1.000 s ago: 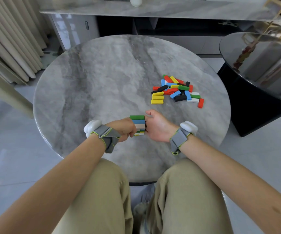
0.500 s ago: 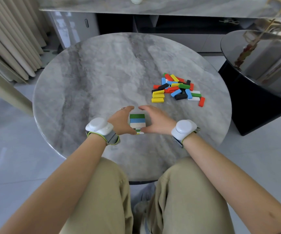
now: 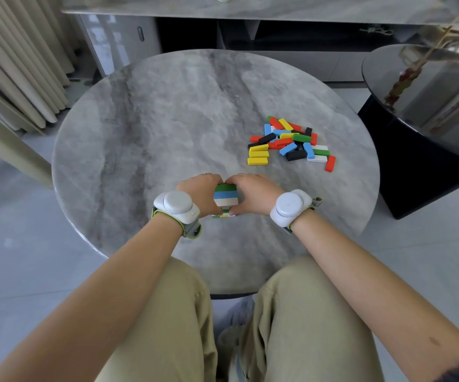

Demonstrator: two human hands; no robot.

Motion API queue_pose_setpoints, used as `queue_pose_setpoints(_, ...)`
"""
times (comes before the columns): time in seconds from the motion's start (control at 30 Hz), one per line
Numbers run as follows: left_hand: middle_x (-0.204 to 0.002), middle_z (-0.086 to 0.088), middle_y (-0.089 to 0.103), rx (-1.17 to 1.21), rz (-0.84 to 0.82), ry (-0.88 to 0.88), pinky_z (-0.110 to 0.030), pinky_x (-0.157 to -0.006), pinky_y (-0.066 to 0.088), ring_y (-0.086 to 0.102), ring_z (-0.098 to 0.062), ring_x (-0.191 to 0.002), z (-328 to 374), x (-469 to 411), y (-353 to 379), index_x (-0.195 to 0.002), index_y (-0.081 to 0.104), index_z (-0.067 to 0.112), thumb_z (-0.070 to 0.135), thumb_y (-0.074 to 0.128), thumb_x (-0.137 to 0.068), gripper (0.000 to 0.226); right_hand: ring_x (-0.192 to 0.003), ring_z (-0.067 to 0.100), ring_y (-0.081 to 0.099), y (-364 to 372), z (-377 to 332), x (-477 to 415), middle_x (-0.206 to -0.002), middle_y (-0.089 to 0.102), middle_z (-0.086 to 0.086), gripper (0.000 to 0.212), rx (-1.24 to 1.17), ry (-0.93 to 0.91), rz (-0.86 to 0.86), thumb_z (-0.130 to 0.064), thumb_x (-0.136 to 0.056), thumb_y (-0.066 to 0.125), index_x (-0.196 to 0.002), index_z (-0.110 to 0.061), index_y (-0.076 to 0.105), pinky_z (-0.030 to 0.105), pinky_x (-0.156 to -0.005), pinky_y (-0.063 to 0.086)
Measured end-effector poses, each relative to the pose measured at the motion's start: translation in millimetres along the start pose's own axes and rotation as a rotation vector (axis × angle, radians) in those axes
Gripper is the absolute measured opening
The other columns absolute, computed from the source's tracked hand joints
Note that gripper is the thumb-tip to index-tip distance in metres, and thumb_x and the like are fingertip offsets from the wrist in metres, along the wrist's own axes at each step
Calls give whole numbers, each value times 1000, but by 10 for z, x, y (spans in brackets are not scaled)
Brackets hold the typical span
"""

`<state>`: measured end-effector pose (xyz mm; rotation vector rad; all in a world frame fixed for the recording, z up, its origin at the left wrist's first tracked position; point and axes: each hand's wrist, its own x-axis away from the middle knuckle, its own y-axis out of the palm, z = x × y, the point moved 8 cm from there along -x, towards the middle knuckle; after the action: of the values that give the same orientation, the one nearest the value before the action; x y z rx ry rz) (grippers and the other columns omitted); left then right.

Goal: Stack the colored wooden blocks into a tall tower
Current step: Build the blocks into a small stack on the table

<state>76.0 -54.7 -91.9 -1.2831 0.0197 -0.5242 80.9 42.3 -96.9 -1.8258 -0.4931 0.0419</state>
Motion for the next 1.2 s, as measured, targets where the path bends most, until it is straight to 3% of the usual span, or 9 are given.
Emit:
queue_pose_setpoints(0.17, -109, 2, 61, -40, -6, -14, -34, -78, 52, 61, -23, -95, 14, -4, 1, -118, 53, 26, 33, 71, -72, 50, -100, 23, 60, -9, 1, 0, -113, 63, 0, 51, 2, 12, 2, -35, -72, 73, -117, -20, 55, 27, -77, 34)
queue_pose_setpoints(0.67, -108, 1, 60, -30, -13, -26, -34, -75, 50, 60, -22, -94, 31, -15, 21, -118, 51, 23, 28, 70, -72, 50, -96, 25, 62, -14, -26, 26, -112, 63, 3, 48, 33, 20, 5, -34, -73, 71, -115, -18, 55, 27, -76, 34)
queue_pose_setpoints(0.8, -112, 0, 60, -39, -7, -20, -33, -76, 49, 60, -22, -97, 23, -19, 23, -121, 50, 22, 30, 71, -72, 54, -103, 25, 60, -14, -24, 37, -118, 61, 3, 54, 39, 32, -5, -36, -73, 72, -121, -17, 53, 28, -82, 35)
queue_pose_setpoints(0.87, -123, 0, 56, -69, 5, 2, -34, -86, 46, 57, -21, -109, 49, -21, 9, -131, 44, 20, 37, 74, -70, 69, -119, 23, 51, -15, -38, 60, -134, 49, 3, 75, 42, 23, 1, -42, -71, 74, -134, -16, 42, 31, -98, 34)
queue_pose_setpoints(0.97, -138, -2, 46, -56, 15, 71, -34, -101, 39, 47, -21, -125, 160, -30, -82, -143, 29, 16, 41, 75, -69, 91, -142, 21, 21, -87, -25, 140, -152, 20, 5, 101, -11, 14, 32, -44, -70, 74, -147, -11, 18, 40, -116, 20)
queue_pose_setpoints(1.07, -144, -3, 40, -19, 4, 155, -34, -108, 35, 42, -21, -130, 304, -94, -236, -146, 25, 16, 41, 75, -70, 94, -145, 22, 7, -242, 177, 166, -155, 9, 5, 91, -173, 93, 43, -35, -78, 69, -148, -14, 15, 42, -118, 10)
queue_pose_setpoints(1.2, -147, -4, 38, 52, -4, 192, -34, -108, 35, 41, -22, -132, 524, -393, -369, -145, 30, 17, 36, 68, -79, 78, -145, 28, 12, -318, 820, -38, -155, 14, 9, 70, -217, 256, 90, -16, -85, 57, -147, -15, 22, 43, -116, 17)
